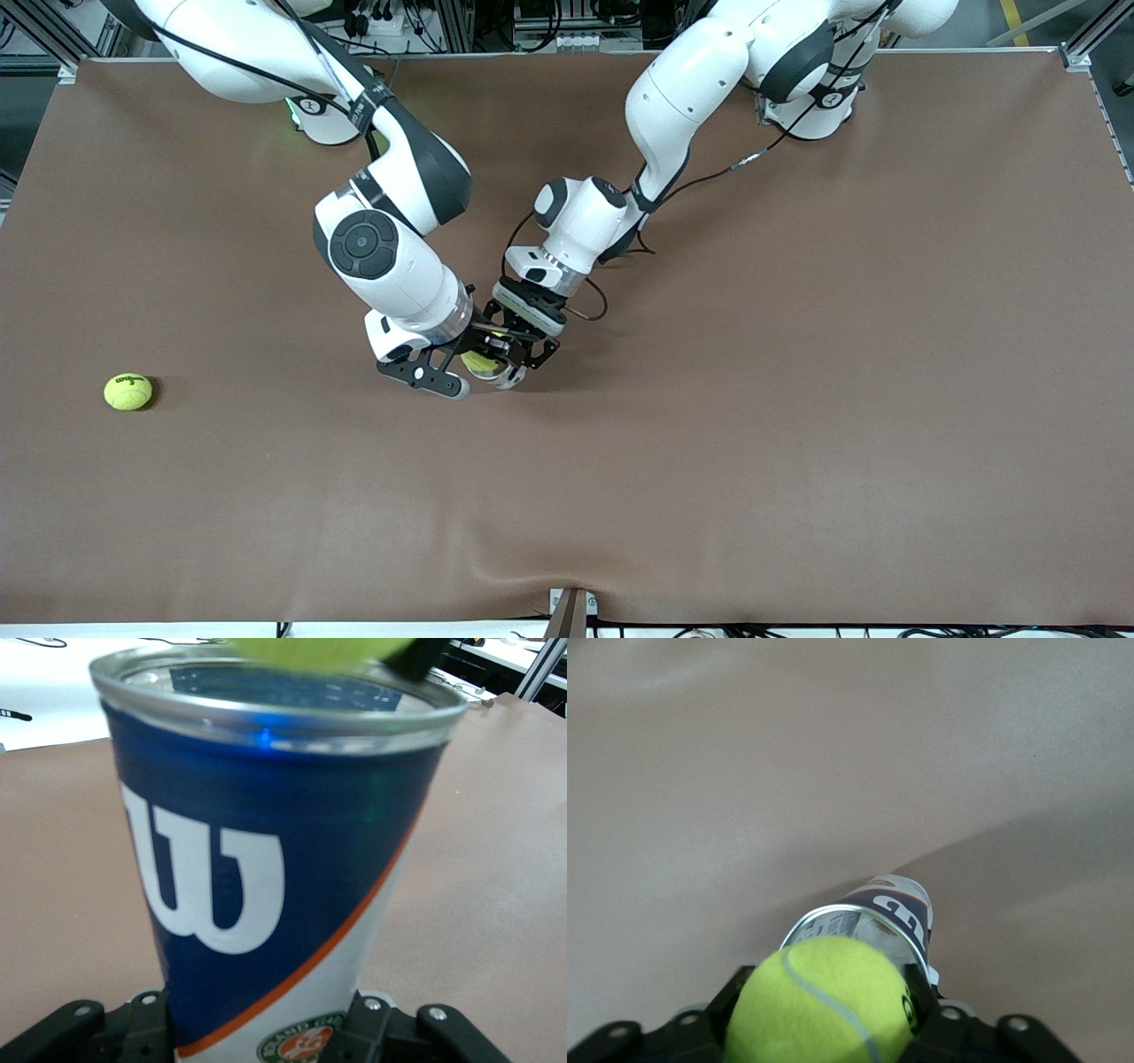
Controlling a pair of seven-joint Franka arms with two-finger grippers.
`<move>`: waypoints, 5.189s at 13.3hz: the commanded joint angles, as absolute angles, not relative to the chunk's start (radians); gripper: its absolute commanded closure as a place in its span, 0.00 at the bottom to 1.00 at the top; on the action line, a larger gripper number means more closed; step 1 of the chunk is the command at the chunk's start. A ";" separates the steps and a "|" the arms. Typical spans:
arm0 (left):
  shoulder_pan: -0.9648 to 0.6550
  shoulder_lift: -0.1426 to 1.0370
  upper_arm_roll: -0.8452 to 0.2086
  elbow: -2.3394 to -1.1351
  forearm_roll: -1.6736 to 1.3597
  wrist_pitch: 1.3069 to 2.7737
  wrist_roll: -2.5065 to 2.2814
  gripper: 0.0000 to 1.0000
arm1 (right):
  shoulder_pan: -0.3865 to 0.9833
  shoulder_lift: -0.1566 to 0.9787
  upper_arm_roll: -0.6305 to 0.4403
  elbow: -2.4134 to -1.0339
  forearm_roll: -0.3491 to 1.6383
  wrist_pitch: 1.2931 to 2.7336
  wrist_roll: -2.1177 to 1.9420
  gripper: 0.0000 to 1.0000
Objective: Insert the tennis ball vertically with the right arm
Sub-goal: 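Drop the ball into the can by opening the right gripper, then move the right gripper to the second tennis ball, then grasp the second tennis ball with the right gripper, then carry the second ball over the can opening with the right gripper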
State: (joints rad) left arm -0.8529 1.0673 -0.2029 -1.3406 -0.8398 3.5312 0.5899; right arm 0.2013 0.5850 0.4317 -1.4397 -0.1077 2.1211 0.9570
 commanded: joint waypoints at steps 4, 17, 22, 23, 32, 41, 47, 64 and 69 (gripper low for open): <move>-0.868 1.086 -0.192 -1.302 -0.853 3.548 0.581 0.40 | 0.209 0.586 0.434 -1.431 -0.121 2.120 0.989 0.00; -0.868 1.086 -0.192 -1.302 -0.853 3.548 0.581 0.40 | 0.011 0.485 0.143 -1.414 -0.118 1.759 0.098 0.00; -0.868 1.086 -0.192 -1.302 -0.853 3.548 0.581 0.39 | -0.034 0.495 -0.067 -1.416 -0.121 1.805 -0.345 0.00; -0.868 1.086 -0.190 -1.302 -0.851 3.548 0.581 0.39 | -0.053 0.505 -0.075 -1.419 -0.129 1.809 -0.391 0.00; -0.868 1.088 -0.190 -1.302 -0.851 3.548 0.581 0.39 | -0.280 0.610 -0.075 -1.506 -0.242 2.149 -0.693 0.00; -0.868 1.088 -0.190 -1.302 -0.851 3.548 0.581 0.39 | -0.357 0.681 -0.074 -1.580 -0.035 2.261 -0.698 0.00; -0.868 1.088 -0.190 -1.302 -0.851 3.547 0.581 0.39 | -0.387 0.721 -0.072 -1.592 -0.015 2.299 -0.706 0.00; -0.868 1.089 -0.190 -1.302 -0.851 3.547 0.581 0.30 | -0.396 0.767 -0.074 -1.591 0.195 2.358 -0.788 0.67; -0.868 1.089 -0.189 -1.302 -0.851 3.547 0.581 0.27 | -0.344 0.646 -0.075 -1.591 0.193 2.234 -0.796 1.00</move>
State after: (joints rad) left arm -0.8531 1.0725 -0.2010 -1.3333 -0.8399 3.5312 0.5899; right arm -0.3661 0.7461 -0.0783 -1.5735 0.1645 2.3156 -0.7671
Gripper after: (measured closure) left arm 0.278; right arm 0.326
